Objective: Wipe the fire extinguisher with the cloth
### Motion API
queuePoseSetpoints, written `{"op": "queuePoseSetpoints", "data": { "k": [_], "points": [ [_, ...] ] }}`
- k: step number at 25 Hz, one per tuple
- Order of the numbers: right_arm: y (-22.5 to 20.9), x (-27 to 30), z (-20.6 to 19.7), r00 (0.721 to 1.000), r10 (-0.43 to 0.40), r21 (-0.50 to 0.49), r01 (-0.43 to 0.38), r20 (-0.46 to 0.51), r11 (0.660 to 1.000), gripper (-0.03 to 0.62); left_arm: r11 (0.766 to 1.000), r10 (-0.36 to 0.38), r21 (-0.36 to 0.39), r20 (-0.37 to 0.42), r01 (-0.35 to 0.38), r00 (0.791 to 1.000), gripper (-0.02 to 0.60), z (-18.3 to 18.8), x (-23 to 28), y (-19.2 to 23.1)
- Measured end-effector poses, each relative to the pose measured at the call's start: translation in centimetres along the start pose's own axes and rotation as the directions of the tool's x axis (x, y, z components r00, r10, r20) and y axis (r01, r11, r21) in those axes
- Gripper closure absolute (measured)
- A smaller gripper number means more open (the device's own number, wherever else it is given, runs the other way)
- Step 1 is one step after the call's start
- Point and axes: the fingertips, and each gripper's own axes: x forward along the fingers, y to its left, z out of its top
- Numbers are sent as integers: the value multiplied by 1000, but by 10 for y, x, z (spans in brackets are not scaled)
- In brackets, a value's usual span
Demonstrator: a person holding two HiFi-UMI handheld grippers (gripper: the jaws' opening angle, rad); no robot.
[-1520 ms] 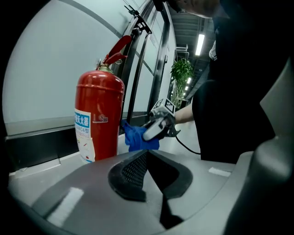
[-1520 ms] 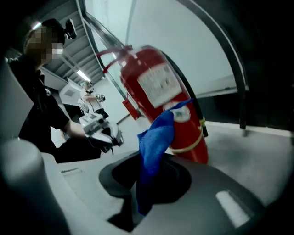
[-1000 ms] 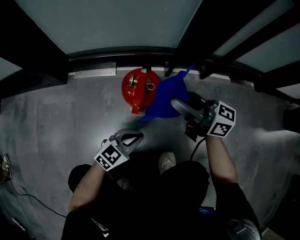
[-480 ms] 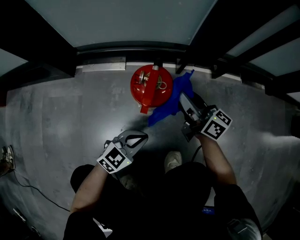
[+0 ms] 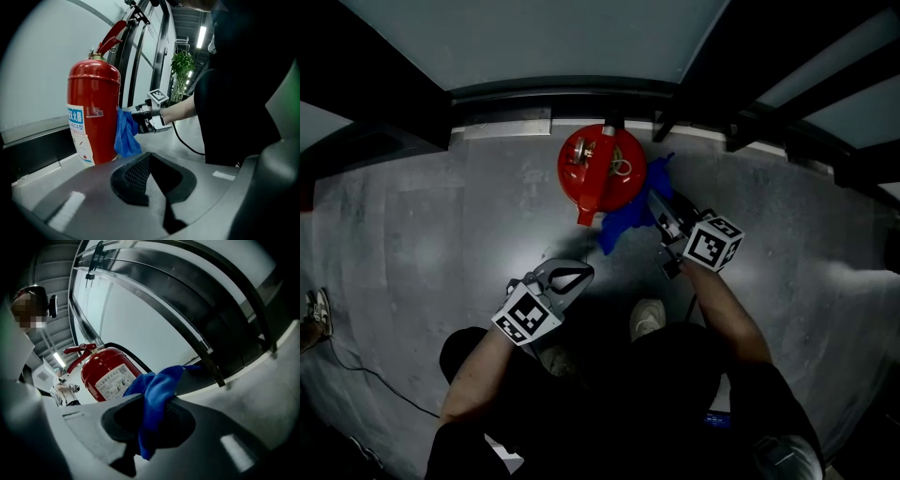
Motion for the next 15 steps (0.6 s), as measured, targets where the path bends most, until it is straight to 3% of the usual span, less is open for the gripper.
{"op": "queuePoseSetpoints", "data": {
  "k": [7,15],
  "points": [
    [-34,8,-29,997,-68,107,70,-20,992,531,1000,-13,-3,-14,13,1000,575,-4,1,-4],
    [-79,19,-64,979,-196,134,202,-55,970,531,999,-33,-44,-16,32,999,574,2,2,-11]
  ]
}}
